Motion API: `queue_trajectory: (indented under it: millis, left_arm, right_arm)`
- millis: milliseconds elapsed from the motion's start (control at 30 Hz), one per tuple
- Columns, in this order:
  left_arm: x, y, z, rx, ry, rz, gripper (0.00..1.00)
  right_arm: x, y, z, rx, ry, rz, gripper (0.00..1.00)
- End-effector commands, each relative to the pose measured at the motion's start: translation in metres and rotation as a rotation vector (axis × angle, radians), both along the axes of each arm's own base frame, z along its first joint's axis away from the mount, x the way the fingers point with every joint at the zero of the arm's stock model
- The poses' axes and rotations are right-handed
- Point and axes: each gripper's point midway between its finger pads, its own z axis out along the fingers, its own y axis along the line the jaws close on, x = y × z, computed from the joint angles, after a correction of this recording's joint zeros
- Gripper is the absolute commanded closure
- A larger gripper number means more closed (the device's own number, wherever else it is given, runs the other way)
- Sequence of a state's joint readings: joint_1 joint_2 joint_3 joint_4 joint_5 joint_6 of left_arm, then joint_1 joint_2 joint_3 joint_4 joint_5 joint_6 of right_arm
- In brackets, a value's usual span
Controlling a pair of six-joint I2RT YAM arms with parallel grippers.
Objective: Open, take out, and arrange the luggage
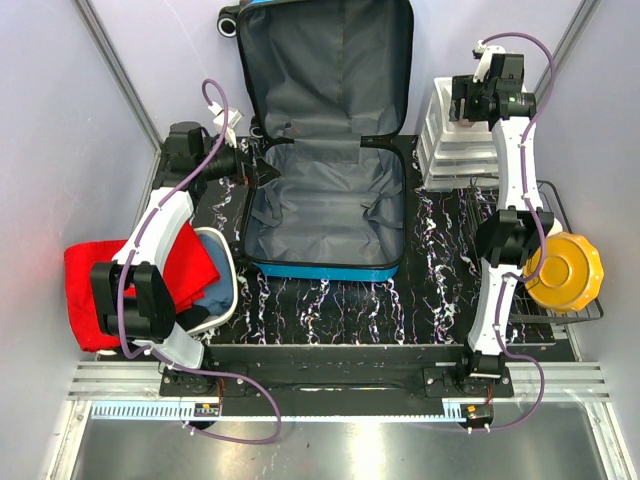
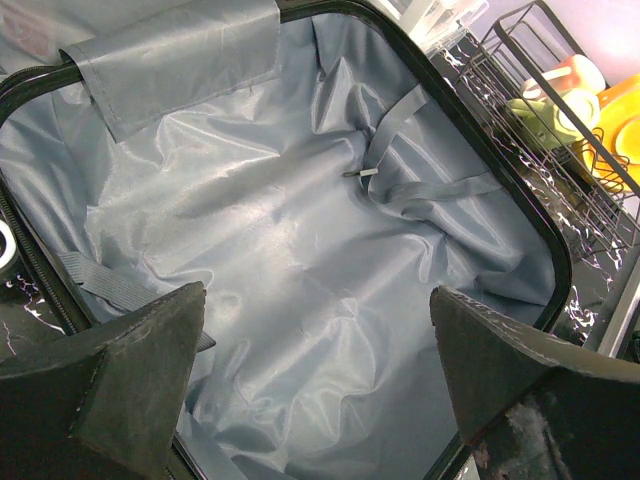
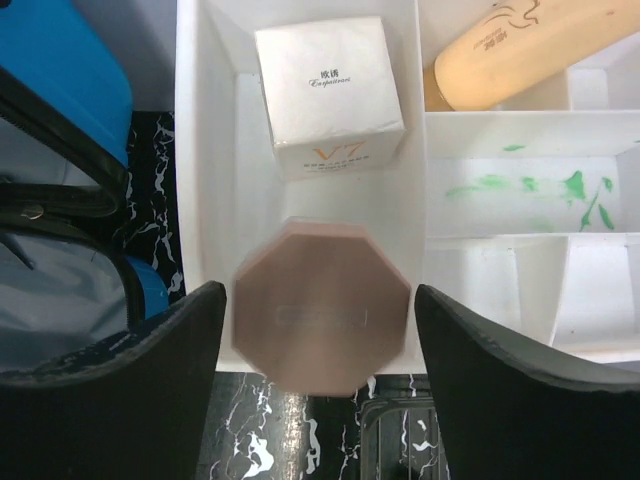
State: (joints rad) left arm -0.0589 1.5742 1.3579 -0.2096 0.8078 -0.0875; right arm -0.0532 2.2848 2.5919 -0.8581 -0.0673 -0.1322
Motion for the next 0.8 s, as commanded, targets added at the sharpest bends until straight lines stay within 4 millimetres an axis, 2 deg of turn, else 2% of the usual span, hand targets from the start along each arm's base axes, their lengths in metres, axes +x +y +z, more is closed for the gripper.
queue_trajectory:
  millis: [0,133,367,433,467,533,567,600,667,700,767]
  left_arm:
    - [0.003,0.000,0.027,0.003,-0.086,-0.001,0.01]
    - [0.004,0.000,0.028,0.004,-0.086,0.000,0.01]
    - [0.002,0.000,0.029,0.011,-0.088,-0.005,0.01]
    - [0.002,0.001,0.029,0.017,-0.088,-0.002,0.01]
    - [0.002,0.002,0.028,0.020,-0.087,-0.001,0.01]
    - [0.003,0.005,0.029,0.042,-0.082,0.012,0.01]
    - [0.005,0.005,0.026,0.051,-0.070,0.012,0.01]
    - [0.008,0.006,0.036,0.060,-0.084,0.015,0.01]
    - [0.010,0.010,0.026,0.084,-0.013,0.038,0.01]
    - [0.015,0.011,0.041,0.085,-0.026,0.047,0.01]
    - [0.018,0.018,0.029,0.133,0.041,0.068,0.01]
  right_arm:
    - [0.013,-0.002,0.034,0.000,-0.124,-0.014,0.11]
    - [0.014,0.000,0.040,0.008,-0.139,-0.008,0.03]
    - [0.006,0.005,0.060,0.020,-0.178,0.017,0.05]
    - [0.003,0.008,0.060,0.026,-0.171,0.034,0.05]
    - [-0.001,0.014,0.067,0.029,-0.182,0.067,0.05]
    - [-0.004,0.018,0.066,0.038,-0.177,0.094,0.03]
    - [-0.009,0.024,0.075,0.048,-0.192,0.121,0.01]
    - [-0.012,0.026,0.077,0.055,-0.194,0.135,0.00]
    - [-0.020,0.033,0.085,0.074,-0.200,0.167,0.00]
    - [-0.023,0.036,0.088,0.083,-0.202,0.175,0.00]
    - [-0.033,0.040,0.094,0.105,-0.204,0.183,0.00]
